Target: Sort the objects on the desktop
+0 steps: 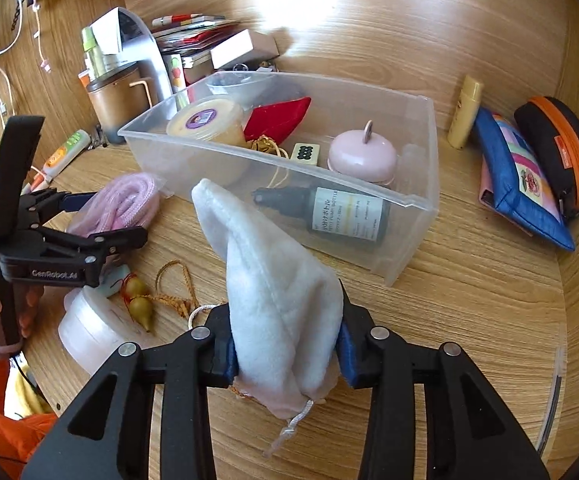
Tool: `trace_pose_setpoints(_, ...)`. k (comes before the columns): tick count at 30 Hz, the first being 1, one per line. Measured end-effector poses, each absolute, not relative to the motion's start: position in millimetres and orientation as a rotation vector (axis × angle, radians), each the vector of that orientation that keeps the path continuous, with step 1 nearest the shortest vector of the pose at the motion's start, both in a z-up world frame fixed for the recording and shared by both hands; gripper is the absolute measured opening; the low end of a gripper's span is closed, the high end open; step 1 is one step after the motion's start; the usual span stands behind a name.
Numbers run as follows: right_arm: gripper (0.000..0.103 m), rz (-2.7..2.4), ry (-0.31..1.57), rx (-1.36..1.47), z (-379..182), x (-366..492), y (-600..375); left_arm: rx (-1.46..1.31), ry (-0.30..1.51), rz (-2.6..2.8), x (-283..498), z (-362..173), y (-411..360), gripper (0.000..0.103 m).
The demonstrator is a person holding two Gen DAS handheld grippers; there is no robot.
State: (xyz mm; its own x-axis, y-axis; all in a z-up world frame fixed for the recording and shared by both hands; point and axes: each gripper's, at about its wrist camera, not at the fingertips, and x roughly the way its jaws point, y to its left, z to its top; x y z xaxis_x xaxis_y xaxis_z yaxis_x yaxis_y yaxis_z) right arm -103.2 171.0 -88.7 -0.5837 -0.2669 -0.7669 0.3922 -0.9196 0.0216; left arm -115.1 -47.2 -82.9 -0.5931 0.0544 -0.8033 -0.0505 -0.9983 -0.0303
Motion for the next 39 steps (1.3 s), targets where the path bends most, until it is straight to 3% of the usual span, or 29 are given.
trace_pose_setpoints(4,0.051,-2.487,0.236,1.166,-94,-101,166,-1.368,0.029,2.742,-114,-82,-41,0.082)
trace_pose_setpoints(9,0.052,-2.514,0.253,1.148,-100,-98,165,-1.349,-0.009,2.745,-113,-81,-45,0.074)
trace_pose_setpoints(12,0.041,-2.531,0.219,1.141,-100,-100,170,-1.346,-0.023,2.754,-113,-80,-46,0.07)
trace_pose_setpoints(16,0.035,-2.527,0.168,1.136,-97,-100,176,-1.333,-0.06,2.755,-112,-79,-49,0.066)
trace_pose_setpoints(39,0.034,-2.572,0.088,0.989,-49,-85,179,-1.104,-0.104,2.85,-74,-32,-60,0.063)
